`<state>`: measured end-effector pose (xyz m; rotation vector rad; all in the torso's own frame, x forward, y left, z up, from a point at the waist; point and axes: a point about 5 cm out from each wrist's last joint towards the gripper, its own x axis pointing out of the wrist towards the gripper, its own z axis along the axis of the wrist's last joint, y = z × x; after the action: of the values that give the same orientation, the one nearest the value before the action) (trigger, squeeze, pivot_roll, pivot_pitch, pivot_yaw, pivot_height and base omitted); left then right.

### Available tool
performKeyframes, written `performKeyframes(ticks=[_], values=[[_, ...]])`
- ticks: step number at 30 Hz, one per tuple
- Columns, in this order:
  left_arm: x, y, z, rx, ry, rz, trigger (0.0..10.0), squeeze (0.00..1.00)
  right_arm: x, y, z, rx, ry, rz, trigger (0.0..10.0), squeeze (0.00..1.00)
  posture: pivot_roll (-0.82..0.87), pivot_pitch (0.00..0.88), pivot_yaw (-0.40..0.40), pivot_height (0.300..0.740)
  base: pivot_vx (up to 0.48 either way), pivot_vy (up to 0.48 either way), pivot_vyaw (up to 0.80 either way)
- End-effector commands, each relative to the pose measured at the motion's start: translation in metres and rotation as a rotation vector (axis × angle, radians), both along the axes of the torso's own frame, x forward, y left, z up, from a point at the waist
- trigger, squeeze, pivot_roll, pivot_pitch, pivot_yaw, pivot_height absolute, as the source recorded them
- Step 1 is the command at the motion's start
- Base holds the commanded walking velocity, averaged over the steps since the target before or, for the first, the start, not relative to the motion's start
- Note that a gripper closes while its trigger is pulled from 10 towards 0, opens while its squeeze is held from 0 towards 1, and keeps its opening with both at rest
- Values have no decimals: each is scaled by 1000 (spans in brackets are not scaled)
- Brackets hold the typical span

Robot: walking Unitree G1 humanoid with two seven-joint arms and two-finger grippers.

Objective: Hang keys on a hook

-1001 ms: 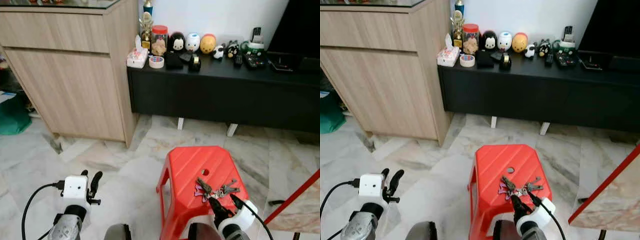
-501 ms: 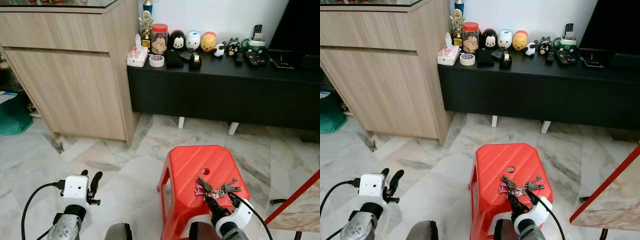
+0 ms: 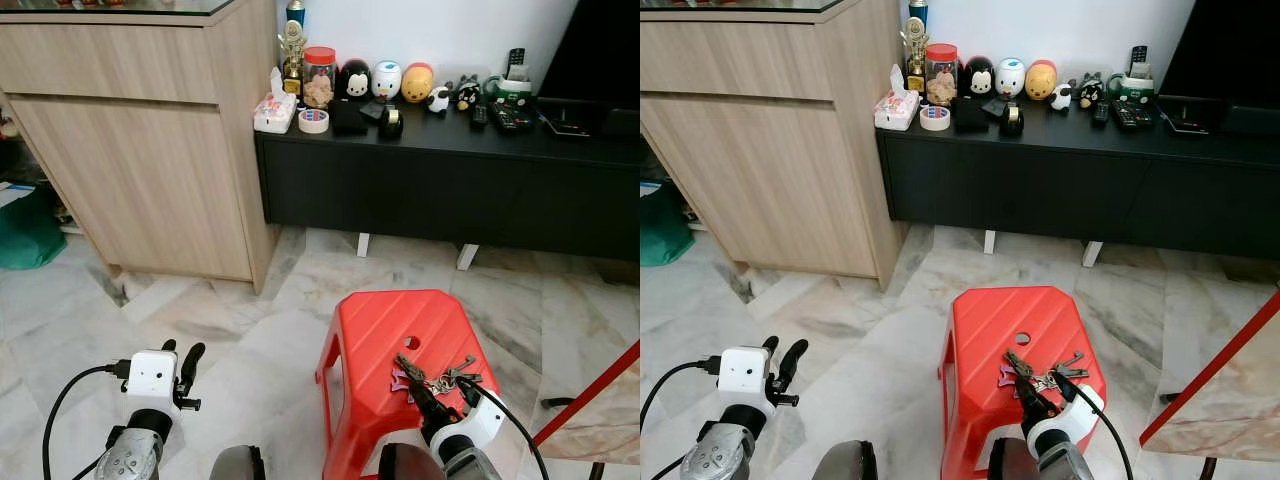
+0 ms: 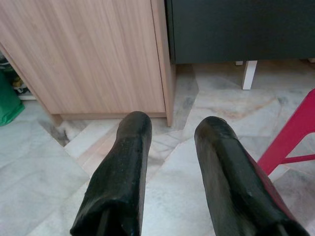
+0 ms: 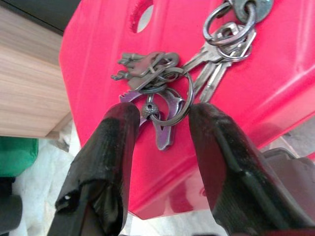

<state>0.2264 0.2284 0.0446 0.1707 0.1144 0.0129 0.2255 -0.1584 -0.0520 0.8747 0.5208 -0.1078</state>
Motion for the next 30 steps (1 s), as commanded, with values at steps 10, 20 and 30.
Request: performKeyframes(ticks=[10,20,30], values=[[2,0,0,7,2,-7,10000,0,7,2,5,25,-57,-11,10000,0,104,17,-41,604,0,0,0],[2,-1,0,14,4,-12,10000,0,8,2,4,10,-17,-19,10000,0,104,18,-39,604,0,0,0],[2,-1,0,21,2,-14,10000,0,12,2,5,24,-16,-34,10000,0,107,18,-38,604,0,0,0]])
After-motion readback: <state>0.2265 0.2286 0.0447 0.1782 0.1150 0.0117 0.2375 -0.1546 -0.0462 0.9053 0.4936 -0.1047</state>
